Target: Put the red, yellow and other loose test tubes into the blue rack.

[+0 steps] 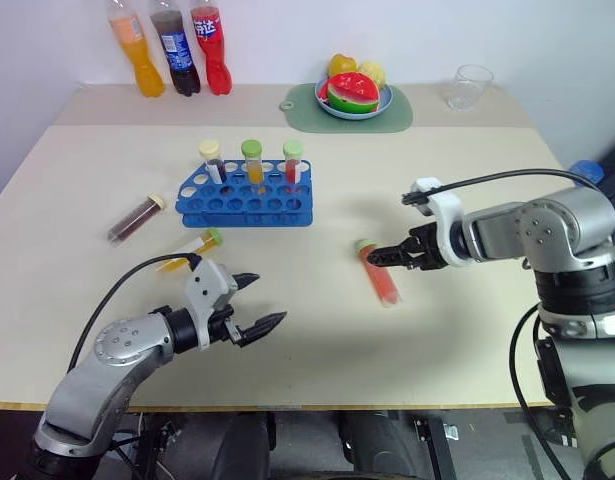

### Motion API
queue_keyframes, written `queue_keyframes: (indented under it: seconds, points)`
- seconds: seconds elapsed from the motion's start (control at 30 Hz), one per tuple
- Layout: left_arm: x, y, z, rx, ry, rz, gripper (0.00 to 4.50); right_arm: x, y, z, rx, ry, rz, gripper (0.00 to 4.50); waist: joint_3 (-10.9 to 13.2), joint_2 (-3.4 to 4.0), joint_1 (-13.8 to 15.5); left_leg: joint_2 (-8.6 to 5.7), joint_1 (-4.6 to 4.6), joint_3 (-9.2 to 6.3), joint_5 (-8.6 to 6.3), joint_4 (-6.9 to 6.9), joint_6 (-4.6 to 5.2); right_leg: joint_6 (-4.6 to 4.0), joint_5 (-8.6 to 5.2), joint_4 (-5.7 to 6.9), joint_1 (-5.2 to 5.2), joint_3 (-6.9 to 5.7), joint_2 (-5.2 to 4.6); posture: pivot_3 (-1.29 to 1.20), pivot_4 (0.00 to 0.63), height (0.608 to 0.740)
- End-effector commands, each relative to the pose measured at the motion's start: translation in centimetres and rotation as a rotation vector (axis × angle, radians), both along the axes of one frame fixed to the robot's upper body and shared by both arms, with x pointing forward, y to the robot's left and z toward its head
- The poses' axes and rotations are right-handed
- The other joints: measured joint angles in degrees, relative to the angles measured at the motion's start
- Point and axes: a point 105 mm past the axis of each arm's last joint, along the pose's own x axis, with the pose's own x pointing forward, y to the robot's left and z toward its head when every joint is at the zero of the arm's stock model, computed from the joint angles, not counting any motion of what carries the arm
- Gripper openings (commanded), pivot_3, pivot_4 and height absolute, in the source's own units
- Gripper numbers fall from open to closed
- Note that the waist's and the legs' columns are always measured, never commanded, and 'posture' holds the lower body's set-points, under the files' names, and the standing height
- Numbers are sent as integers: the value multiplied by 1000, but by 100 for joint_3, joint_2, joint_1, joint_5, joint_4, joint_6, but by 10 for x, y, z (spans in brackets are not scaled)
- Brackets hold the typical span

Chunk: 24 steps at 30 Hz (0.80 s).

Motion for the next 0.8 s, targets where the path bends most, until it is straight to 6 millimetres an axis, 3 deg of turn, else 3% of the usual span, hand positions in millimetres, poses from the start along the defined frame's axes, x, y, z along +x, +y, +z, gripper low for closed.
queue_keyframes:
  seconds: [0.03,0.23,0.33,0.5,0.53,0.7,0.8]
  points:
    - [-12,-10,2,7,-38,-67,4349,9,10,2,-12,40,-32,4500,0,0,-7,0,0,-2,0,-1,0,0,0,1,-1,-1,0,0,150,734]
    - [-19,-11,2,-17,-39,-50,4349,16,10,-8,-70,130,-117,4500,0,1,48,-2,-22,-5,0,2,1,0,0,-4,-11,-2,-4,0,150,734]
    - [-20,-9,1,-18,-43,-32,4500,16,12,-11,-103,149,-127,3652,0,1,46,-2,-22,-5,-2,2,3,0,0,-5,-13,-3,-4,0,150,734]
    - [-21,-10,3,-48,-48,-26,4500,9,17,-9,-117,159,-95,1093,0,2,38,-1,-22,-5,-2,2,4,0,0,-4,-13,-3,-2,0,150,734]
    - [-21,-10,2,-48,-48,-26,4500,8,18,-8,-120,162,-86,792,0,2,38,0,-22,-6,-2,2,4,0,0,-4,-13,-3,0,0,150,734]
    - [-18,-8,0,-49,-52,-14,4500,0,24,-1,-101,131,-29,761,1,3,42,0,-23,-5,-2,2,5,0,0,-5,-14,-3,0,0,150,734]
    - [-9,6,1,-56,-70,69,4500,-4,47,31,-18,-141,85,761,1,3,45,0,-28,-7,-3,2,7,1,0,-5,-20,-3,1,0,150,734]
